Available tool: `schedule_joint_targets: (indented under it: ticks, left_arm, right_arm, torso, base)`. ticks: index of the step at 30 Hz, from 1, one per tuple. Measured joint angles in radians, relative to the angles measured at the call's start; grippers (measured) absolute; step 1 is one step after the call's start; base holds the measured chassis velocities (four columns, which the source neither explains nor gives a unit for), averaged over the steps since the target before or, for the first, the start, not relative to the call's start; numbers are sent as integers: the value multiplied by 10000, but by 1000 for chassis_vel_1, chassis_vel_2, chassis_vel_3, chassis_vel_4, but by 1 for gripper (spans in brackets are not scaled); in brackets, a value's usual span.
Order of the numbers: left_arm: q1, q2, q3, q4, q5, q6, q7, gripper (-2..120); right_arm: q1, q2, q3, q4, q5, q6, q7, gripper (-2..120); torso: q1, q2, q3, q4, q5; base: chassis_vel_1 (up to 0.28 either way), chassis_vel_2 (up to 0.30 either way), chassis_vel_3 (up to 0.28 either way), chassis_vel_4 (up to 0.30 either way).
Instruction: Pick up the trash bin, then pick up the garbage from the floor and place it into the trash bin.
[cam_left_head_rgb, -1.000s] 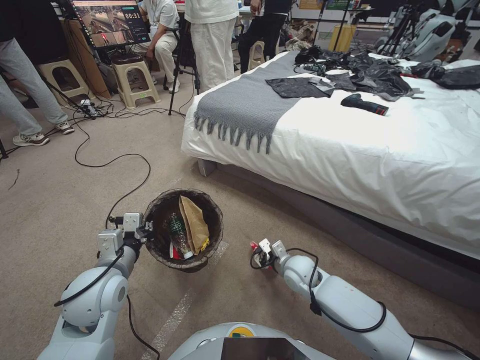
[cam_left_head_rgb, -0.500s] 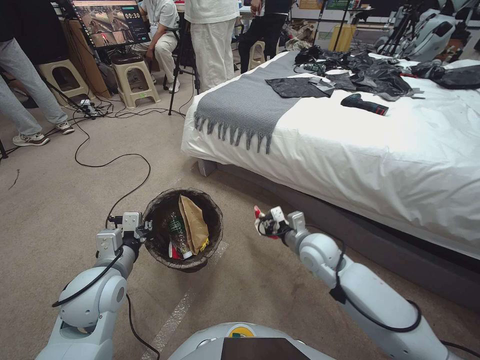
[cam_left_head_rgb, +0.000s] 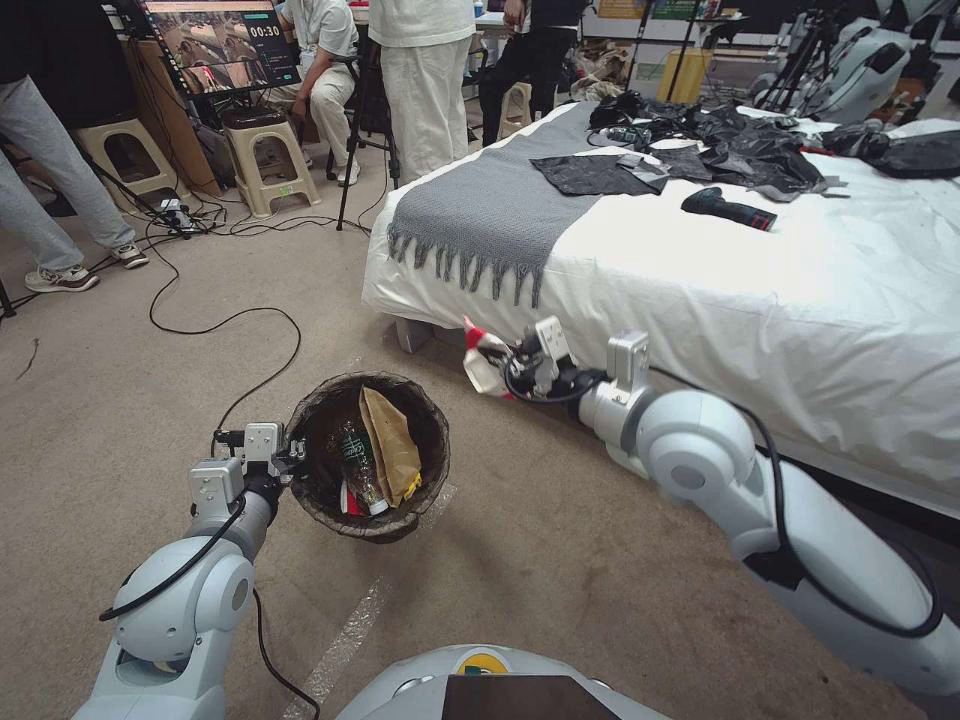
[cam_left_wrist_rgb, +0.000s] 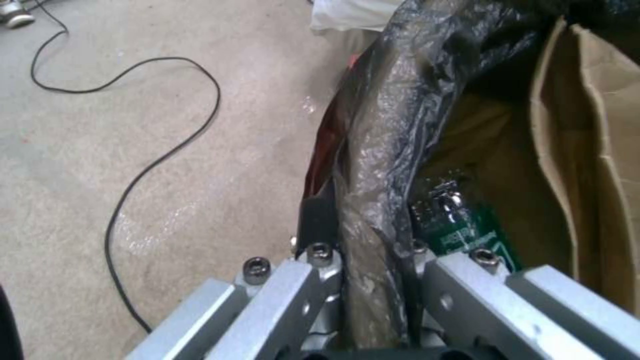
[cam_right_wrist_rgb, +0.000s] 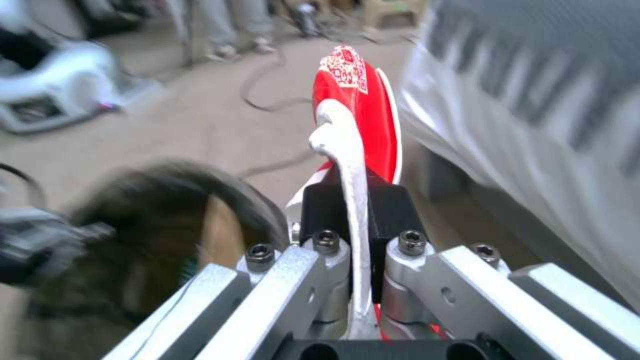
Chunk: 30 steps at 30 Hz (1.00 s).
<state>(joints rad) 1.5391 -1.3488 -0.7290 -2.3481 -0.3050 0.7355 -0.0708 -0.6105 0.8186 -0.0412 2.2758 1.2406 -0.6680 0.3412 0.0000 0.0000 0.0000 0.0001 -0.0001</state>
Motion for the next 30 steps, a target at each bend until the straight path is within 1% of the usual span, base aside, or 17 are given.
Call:
schedule_joint_targets:
  ticks: [2, 3, 6, 7, 8, 10, 11, 14, 15, 18, 19, 22, 23, 25, 30]
  left_arm:
    - [-4, -35, 25, 40, 56, 0, 13, 0]
    - [-4, -35, 25, 40, 56, 0, 13, 0]
    - [-35, -57, 64, 125, 137, 0, 25, 0]
    - [-35, -57, 64, 125, 137, 0, 25, 0]
    - [-55, -58, 72, 162, 158, 0, 35, 0]
    - [-83, -63, 79, 220, 193, 0, 47, 0]
    - [-83, -63, 79, 220, 193, 0, 47, 0]
    - [-125, -78, 98, 306, 229, 0, 52, 0]
    - [-125, -78, 98, 306, 229, 0, 52, 0]
    - [-163, -85, 97, 350, 233, 0, 54, 0]
    - [-163, -85, 97, 350, 233, 0, 54, 0]
    - [-183, -58, 38, 407, 229, -1, 53, 0]
    - [-183, -58, 38, 407, 229, -1, 53, 0]
    - [-204, -35, 0, 462, 211, -1, 52, 0]
    - [-221, -25, -9, 485, 172, -1, 47, 0]
  right_arm:
    - [717, 168, -408, -2, 670, -79, 138, 0]
    - [717, 168, -408, -2, 670, -79, 138, 0]
    - [1697, 393, -1091, -146, 1256, -99, 271, 0]
    - [1697, 393, -1091, -146, 1256, -99, 271, 0]
    - [2081, 479, -1328, -207, 1457, -103, 302, 0]
    - [2814, 616, -1743, -332, 1786, -90, 319, 0]
    - [2814, 616, -1743, -332, 1786, -90, 319, 0]
    - [3843, 1003, -2591, -630, 2730, 63, 535, 0]
    - [3843, 1003, -2591, -630, 2730, 63, 535, 0]
    - [4230, 1433, -3439, -1161, 2999, 205, 649, 0]
    - [4230, 1433, -3439, -1161, 2999, 205, 649, 0]
    - [4400, 2079, -4334, -1704, 3236, 326, 1075, 0]
    - [4400, 2079, -4334, -1704, 3236, 326, 1075, 0]
    - [4446, 2503, -4824, -1891, 3303, 385, 1375, 0]
    - [4205, 2768, -5314, -2194, 3179, 409, 1638, 0]
  torso:
    - [0, 0, 0, -1, 0]
    - [0, 0, 0, -1, 0]
    - [0, 0, 1, 2, 0]
    - [0, 0, 1, 2, 0]
    - [0, 0, 0, -3, 1]
    - [0, 0, 0, -3, -1]
    - [0, 0, 0, -3, -1]
    - [0, 0, 0, -1, -4]
    - [0, 0, 0, -1, -4]
    - [0, 0, 0, -2, -2]
    - [0, 0, 0, -2, -2]
    - [1, 0, 1, 0, -2]
    - [1, 0, 1, 0, -2]
    - [0, 0, 0, 1, -3]
    - [0, 0, 0, 0, -2]
  base:
    - [0, 0, 0, 0]
    - [0, 0, 0, 0]
    - [0, 0, 0, 0]
    - [0, 0, 0, 0]
    - [0, 0, 0, 0]
    - [0, 0, 0, 0]
    - [0, 0, 0, 0]
    - [0, 0, 0, 0]
    - [0, 0, 0, 0]
    - [0, 0, 0, 0]
    - [0, 0, 0, 0]
    - [0, 0, 0, 0]
    - [0, 0, 0, 0]
    - [0, 0, 0, 0]
    - [0, 0, 0, 0]
